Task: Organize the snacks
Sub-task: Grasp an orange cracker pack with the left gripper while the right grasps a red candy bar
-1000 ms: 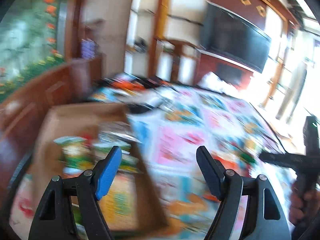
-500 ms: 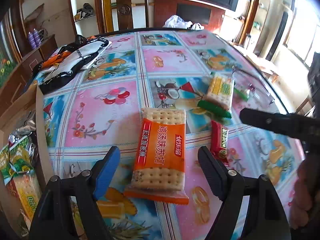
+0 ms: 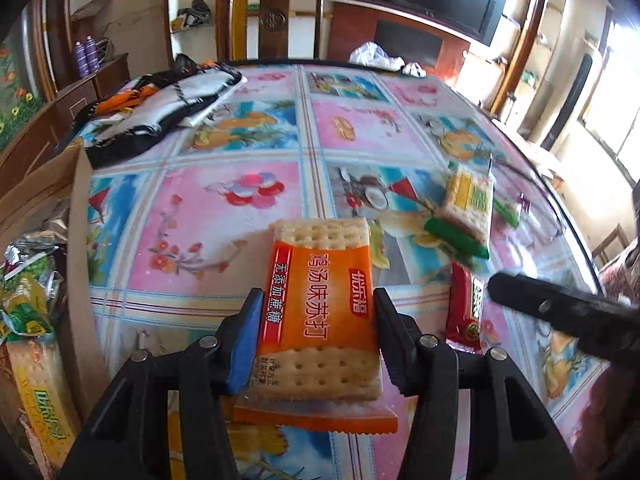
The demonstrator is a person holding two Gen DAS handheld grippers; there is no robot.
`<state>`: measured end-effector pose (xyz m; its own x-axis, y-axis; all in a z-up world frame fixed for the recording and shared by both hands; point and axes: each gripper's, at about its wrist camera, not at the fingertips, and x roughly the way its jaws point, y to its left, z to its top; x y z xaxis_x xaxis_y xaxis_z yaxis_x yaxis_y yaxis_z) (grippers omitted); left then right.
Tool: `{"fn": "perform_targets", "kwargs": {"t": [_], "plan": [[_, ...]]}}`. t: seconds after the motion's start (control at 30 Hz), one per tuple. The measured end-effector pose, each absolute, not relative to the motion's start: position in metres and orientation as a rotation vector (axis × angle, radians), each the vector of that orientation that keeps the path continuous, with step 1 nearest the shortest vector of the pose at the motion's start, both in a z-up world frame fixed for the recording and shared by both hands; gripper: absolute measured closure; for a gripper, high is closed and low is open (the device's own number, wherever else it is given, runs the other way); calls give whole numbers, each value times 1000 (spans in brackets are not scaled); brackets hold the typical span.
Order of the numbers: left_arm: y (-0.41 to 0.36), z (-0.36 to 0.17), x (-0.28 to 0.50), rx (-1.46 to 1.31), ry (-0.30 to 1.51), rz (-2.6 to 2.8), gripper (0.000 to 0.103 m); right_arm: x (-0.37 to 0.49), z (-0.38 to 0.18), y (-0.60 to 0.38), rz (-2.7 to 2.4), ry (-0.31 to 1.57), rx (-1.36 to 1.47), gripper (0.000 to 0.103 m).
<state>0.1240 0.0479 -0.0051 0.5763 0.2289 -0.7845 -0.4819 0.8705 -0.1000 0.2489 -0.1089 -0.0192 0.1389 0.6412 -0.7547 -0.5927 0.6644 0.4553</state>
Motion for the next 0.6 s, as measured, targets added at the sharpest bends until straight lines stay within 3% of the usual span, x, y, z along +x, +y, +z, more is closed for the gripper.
{"fn": "perform_targets", "kwargs": {"t": [0.17,0.23,0.27,0.43,0.57,0.6], "plan": [[51,8,114,-292,803,466,51,235,-27,-91,873,1089,-59,41],[51,7,115,-282,815,469,57,229,-31,-83,857,1069,-115,44],[51,5,116,-274,826,473,68,225,-31,-80,847,1038,-151,47],[56,-3,118,-272,858,501,66,211,-33,-72,782,949,-319,78],[54,-2,117,-257,858,514,27,218,-32,-80,804,976,-273,80],[52,-2,117,-251,861,506,26,218,-32,-81,803,975,-270,80]]}}
